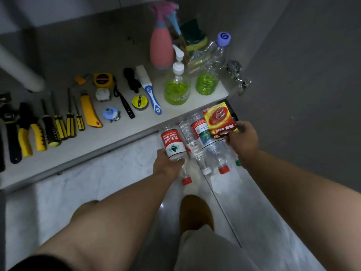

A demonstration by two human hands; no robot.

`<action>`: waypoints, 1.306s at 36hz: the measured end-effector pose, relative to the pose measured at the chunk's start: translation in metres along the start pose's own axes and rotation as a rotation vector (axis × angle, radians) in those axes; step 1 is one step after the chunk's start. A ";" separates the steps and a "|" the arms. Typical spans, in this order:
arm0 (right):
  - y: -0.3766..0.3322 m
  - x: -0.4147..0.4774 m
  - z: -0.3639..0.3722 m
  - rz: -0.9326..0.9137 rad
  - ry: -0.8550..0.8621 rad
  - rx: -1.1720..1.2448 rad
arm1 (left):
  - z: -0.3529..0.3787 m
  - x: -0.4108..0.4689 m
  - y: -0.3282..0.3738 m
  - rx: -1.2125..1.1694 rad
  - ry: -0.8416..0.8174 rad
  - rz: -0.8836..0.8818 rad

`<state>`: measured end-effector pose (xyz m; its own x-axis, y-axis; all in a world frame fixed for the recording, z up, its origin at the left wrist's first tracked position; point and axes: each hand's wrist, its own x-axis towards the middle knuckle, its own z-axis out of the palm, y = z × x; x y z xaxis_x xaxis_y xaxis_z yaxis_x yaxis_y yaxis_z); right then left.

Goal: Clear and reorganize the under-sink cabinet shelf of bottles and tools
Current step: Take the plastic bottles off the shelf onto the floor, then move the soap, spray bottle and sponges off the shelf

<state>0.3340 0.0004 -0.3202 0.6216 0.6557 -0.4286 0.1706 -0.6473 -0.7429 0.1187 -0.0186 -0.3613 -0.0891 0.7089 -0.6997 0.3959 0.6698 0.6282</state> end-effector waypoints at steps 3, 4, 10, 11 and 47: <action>0.002 0.001 0.002 -0.069 0.067 -0.092 | 0.004 0.006 0.001 0.003 -0.048 0.013; 0.002 0.002 0.003 -0.097 0.091 -0.140 | 0.005 0.006 0.001 -0.001 -0.063 0.017; 0.001 -0.005 0.005 -0.149 0.086 -0.271 | 0.005 0.004 0.001 -0.023 -0.150 0.050; 0.000 -0.007 0.004 -0.166 0.065 -0.287 | 0.003 0.004 0.001 -0.021 -0.156 0.048; -0.166 -0.049 -0.032 -0.737 -0.129 -0.496 | -0.129 -0.073 0.159 0.417 0.146 0.627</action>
<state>0.2993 0.0633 -0.1591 0.1382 0.9904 -0.0077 0.8217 -0.1190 -0.5574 0.0699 0.0643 -0.1661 0.1574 0.9702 -0.1842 0.7214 0.0144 0.6923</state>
